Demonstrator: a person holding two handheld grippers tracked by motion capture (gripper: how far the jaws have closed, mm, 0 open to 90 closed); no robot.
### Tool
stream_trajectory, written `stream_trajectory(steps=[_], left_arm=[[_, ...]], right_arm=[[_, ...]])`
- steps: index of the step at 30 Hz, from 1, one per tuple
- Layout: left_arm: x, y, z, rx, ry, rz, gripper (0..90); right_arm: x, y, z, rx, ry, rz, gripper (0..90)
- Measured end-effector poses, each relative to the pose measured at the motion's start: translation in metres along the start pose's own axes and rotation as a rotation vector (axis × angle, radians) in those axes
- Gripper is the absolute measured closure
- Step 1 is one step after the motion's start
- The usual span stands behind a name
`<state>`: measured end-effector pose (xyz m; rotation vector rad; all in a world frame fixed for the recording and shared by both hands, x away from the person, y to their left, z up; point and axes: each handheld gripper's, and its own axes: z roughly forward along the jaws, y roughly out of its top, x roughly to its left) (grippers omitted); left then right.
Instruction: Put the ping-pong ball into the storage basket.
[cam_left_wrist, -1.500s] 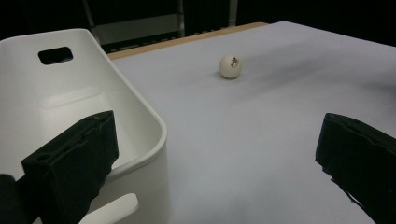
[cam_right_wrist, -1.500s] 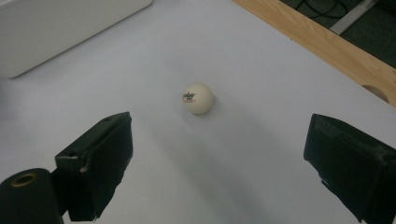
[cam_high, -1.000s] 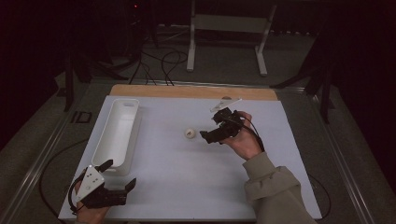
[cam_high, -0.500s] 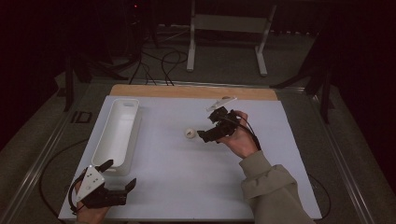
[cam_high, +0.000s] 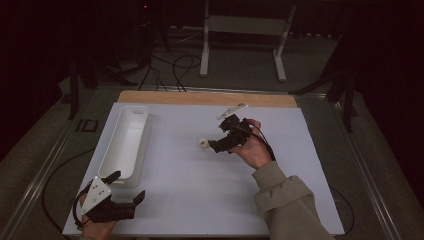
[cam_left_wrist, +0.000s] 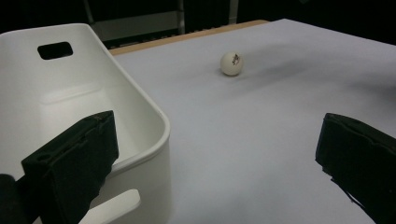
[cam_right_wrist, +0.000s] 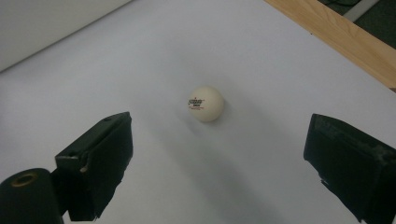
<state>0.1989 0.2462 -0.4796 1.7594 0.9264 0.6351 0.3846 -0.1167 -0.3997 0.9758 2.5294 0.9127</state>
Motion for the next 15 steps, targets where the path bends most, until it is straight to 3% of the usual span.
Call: stream_trajectory(steps=[15], left_arm=[[0.002, 0.000, 0.001, 0.003, -0.007, -0.008, 0.0]], right_arm=[[0.006, 0.004, 0.012, 0.023, 0.002, -0.017, 8.0]])
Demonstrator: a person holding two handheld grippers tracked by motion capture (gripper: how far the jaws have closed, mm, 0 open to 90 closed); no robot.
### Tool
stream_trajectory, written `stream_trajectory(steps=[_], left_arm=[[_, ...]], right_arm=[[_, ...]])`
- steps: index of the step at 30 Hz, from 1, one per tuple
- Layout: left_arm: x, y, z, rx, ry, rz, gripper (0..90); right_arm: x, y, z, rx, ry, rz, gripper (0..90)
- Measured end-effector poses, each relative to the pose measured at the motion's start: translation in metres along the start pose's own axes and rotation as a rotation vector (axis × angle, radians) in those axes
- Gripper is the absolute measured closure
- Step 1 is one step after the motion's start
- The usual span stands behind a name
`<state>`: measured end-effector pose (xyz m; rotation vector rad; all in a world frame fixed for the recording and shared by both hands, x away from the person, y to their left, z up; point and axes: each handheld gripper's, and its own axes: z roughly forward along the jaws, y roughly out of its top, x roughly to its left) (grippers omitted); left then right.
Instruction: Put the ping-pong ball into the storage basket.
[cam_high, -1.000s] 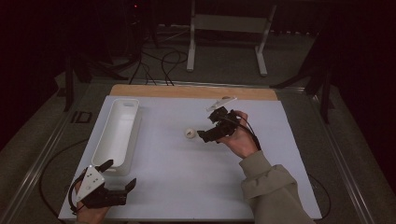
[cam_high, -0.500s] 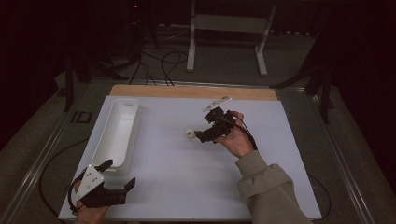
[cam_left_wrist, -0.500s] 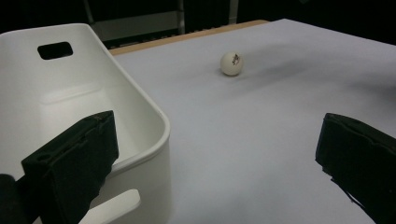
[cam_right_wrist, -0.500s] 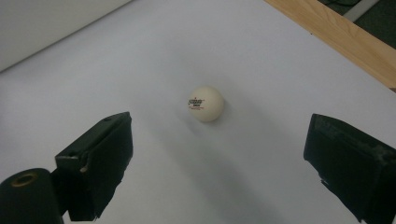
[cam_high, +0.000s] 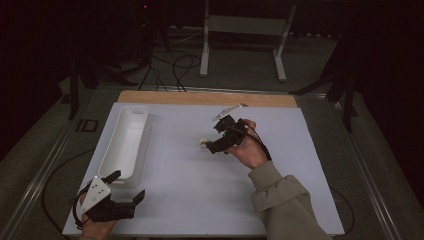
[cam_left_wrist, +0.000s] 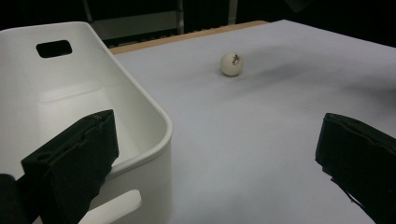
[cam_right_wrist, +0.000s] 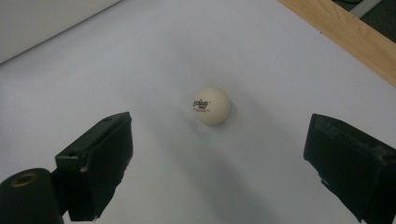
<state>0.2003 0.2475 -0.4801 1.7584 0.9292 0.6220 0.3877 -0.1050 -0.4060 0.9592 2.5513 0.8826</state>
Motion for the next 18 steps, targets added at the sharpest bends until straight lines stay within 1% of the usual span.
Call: stream_trajectory(steps=[10, 18], left_arm=[[0.000, 0.000, 0.000, -0.003, -0.005, 0.000, 0.0], [0.000, 0.000, 0.000, 0.000, -0.004, 0.006, 0.0]], right_arm=[[0.001, 0.004, 0.007, 0.011, 0.005, -0.001, 8.0], [-0.001, 0.006, 0.014, 0.024, 0.013, -0.006, 8.0]])
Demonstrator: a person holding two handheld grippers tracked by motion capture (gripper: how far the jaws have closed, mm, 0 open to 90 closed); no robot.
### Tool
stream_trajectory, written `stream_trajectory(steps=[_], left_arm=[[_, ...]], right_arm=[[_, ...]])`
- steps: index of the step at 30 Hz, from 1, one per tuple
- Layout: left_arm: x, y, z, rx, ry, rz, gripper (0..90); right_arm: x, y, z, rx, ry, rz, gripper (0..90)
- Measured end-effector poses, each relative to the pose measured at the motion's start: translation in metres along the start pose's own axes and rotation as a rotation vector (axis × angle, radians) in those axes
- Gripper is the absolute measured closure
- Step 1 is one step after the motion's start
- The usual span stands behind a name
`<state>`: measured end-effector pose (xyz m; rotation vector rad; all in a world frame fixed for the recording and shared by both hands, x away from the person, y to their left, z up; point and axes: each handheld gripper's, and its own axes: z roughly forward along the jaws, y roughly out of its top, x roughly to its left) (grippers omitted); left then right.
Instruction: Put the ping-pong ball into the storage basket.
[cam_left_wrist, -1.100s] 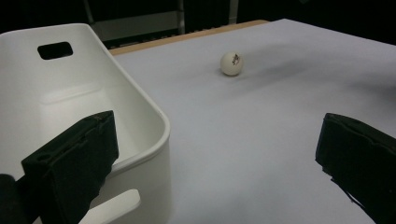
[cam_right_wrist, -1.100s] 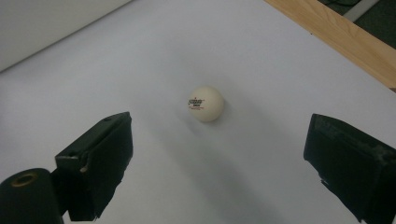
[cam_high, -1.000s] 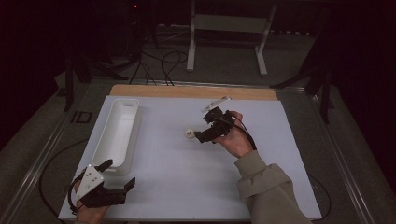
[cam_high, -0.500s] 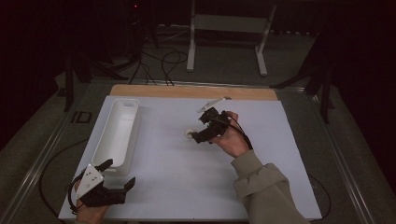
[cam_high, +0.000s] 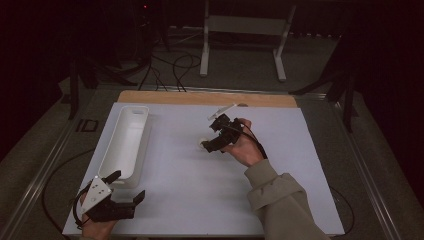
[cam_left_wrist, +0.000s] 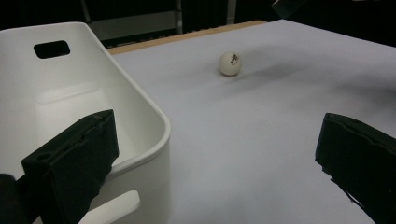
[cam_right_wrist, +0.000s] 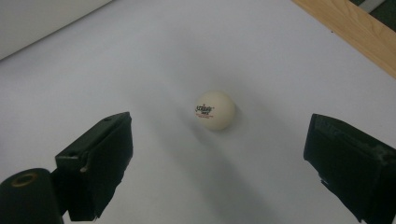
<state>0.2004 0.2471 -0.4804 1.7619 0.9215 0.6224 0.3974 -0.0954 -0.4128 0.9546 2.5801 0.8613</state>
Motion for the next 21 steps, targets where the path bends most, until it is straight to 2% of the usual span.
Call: stream_trajectory(steps=[7, 21], left_arm=[[0.000, 0.000, 0.000, 0.002, 0.004, 0.004, 0.0], [0.000, 0.000, 0.000, 0.001, 0.002, 0.004, 0.0]], right_arm=[[-0.002, 0.003, 0.006, 0.009, 0.008, 0.017, 8.0], [0.000, 0.013, 0.018, 0.029, 0.020, 0.022, 8.0]])
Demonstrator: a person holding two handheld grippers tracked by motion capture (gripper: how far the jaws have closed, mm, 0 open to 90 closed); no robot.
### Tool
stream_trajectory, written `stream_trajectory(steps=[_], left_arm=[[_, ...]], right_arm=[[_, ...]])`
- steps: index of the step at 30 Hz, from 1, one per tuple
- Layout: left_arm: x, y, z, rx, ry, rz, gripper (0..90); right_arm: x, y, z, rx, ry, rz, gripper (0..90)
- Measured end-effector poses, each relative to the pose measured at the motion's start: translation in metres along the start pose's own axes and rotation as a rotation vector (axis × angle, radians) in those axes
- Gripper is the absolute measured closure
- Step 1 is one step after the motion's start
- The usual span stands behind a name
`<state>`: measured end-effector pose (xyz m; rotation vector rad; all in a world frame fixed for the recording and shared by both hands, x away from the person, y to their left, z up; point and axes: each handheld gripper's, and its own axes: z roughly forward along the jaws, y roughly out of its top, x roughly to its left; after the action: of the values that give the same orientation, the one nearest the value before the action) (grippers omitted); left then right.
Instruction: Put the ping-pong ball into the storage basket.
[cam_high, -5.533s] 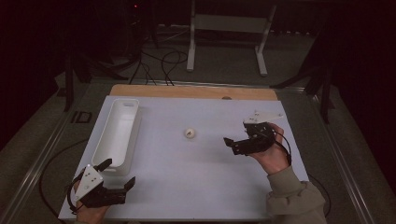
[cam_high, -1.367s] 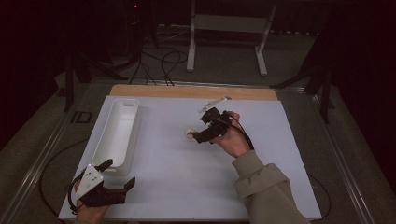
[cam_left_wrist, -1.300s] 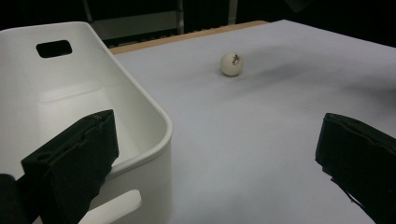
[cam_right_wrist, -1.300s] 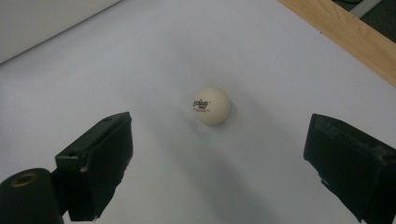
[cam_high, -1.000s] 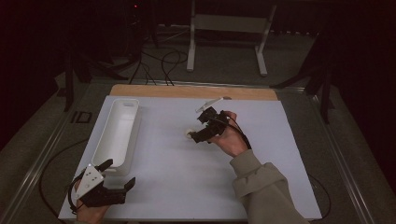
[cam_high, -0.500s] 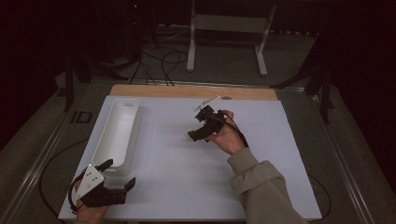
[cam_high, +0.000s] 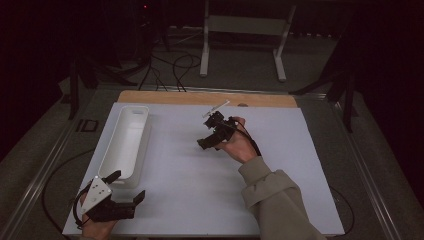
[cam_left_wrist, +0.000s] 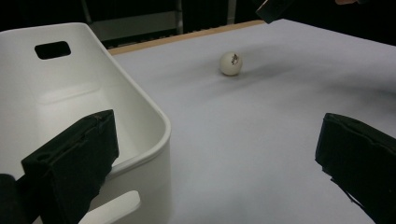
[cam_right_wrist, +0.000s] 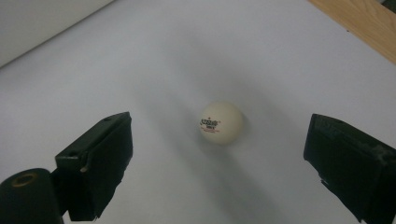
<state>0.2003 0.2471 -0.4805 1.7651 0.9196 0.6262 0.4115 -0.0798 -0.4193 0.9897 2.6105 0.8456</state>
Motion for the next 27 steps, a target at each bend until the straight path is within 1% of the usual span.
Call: stream_trajectory(steps=[13, 25, 27], left_arm=[[0.000, 0.000, 0.000, -0.002, 0.000, 0.001, 0.0], [0.000, -0.001, 0.000, -0.005, -0.002, 0.001, 0.0], [0.000, -0.001, 0.000, -0.005, -0.003, 0.001, 0.0]], right_arm=[[-0.001, 0.006, 0.011, 0.013, 0.016, 0.010, 8.1], [-0.006, 0.009, 0.020, 0.028, 0.010, 0.030, 8.3], [-0.006, 0.008, 0.024, 0.043, 0.006, 0.021, 8.3]])
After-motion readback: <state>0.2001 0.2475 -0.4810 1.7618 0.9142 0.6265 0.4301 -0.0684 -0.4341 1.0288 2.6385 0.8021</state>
